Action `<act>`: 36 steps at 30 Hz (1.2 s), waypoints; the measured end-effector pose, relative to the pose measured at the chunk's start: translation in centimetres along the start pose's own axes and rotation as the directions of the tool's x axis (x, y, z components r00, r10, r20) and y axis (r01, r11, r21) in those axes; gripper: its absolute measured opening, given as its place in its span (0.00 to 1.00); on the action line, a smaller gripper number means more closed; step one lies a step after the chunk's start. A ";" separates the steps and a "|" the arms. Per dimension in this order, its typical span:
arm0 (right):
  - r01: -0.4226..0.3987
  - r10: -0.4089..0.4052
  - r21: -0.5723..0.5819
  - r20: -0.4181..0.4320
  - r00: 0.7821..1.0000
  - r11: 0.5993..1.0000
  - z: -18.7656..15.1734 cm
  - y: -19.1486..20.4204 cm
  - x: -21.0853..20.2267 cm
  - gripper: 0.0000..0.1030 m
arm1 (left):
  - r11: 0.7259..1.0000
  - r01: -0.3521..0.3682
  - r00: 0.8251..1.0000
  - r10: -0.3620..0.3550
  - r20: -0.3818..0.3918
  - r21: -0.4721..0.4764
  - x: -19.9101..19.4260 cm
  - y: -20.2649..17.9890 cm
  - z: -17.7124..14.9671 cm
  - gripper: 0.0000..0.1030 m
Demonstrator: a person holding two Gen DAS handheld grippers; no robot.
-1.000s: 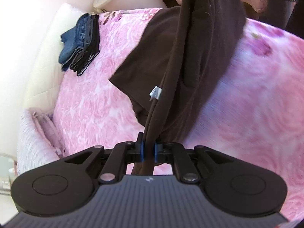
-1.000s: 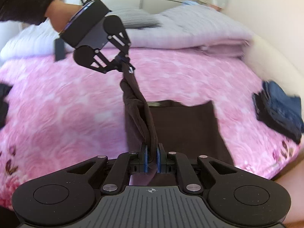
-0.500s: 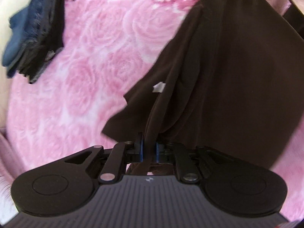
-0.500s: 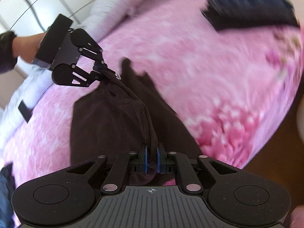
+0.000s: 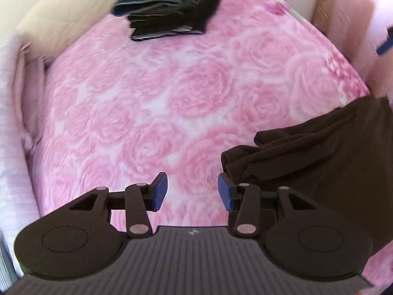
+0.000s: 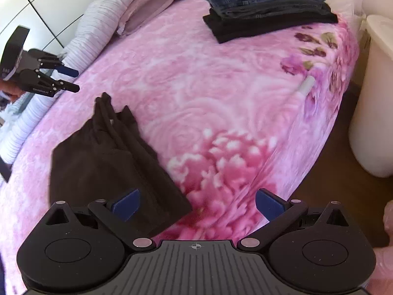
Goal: Fold clothes
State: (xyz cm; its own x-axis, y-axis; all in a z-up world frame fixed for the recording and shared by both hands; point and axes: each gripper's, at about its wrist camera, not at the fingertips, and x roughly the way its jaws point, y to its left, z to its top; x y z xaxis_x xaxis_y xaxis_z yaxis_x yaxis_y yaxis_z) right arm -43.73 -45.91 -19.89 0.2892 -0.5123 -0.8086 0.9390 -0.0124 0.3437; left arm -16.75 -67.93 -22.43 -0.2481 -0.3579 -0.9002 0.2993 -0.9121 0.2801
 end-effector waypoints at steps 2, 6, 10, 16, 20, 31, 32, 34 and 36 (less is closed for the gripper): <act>-0.021 0.021 -0.009 -0.018 1.000 1.000 0.0 1.0 -0.4 1.00 | 0.999 0.030 1.000 -0.030 -0.003 0.010 -0.5 -1.7 -0.7 0.39; -0.072 0.072 0.006 -0.052 0.996 0.997 -0.1 3.7 1.0 1.00 | 0.993 0.101 0.995 -0.100 -0.020 0.063 0.8 -6.2 -1.5 0.35; -0.080 0.084 0.078 -0.042 0.996 0.994 -0.9 5.1 2.9 1.00 | 0.992 0.109 0.994 -0.110 0.001 0.063 3.8 -8.7 -1.8 0.34; -0.007 0.012 0.181 -0.029 0.999 0.984 -0.9 5.2 6.0 0.08 | 0.991 0.119 0.992 -0.116 0.044 -0.062 6.4 -7.8 -1.8 0.34; 0.005 -0.009 0.154 0.024 1.000 0.988 0.4 5.1 4.5 0.03 | 0.989 0.062 0.993 -0.047 0.111 -0.131 5.1 -6.9 -1.3 0.21; 0.075 -0.075 0.094 -0.011 0.997 0.993 -1.1 3.3 6.4 0.04 | 0.981 0.002 0.988 0.029 0.155 -0.196 6.4 -4.9 -1.8 0.32; 0.104 -0.104 0.073 -0.010 0.995 0.992 -1.2 3.7 6.0 0.04 | 0.978 -0.017 0.988 0.048 0.147 -0.206 5.7 -4.3 -2.6 0.32; 0.162 -0.162 0.029 -0.007 0.987 0.986 -1.4 4.7 5.3 0.14 | 0.970 -0.052 0.988 0.084 0.129 -0.236 4.1 -3.0 -4.5 0.31; 0.242 -0.242 -0.016 0.028 0.970 0.970 -1.8 6.4 4.0 0.49 | 0.960 -0.076 0.987 0.111 0.115 -0.271 2.2 -1.9 -6.7 0.31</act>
State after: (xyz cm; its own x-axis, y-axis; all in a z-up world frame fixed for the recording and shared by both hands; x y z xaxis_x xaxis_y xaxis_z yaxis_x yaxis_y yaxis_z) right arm -36.17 -46.46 -21.79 0.0485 -0.5181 -0.8540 0.9840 -0.1222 0.1300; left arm -11.71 -65.62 -27.20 -0.3180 -0.4772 -0.8193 0.5557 -0.7939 0.2467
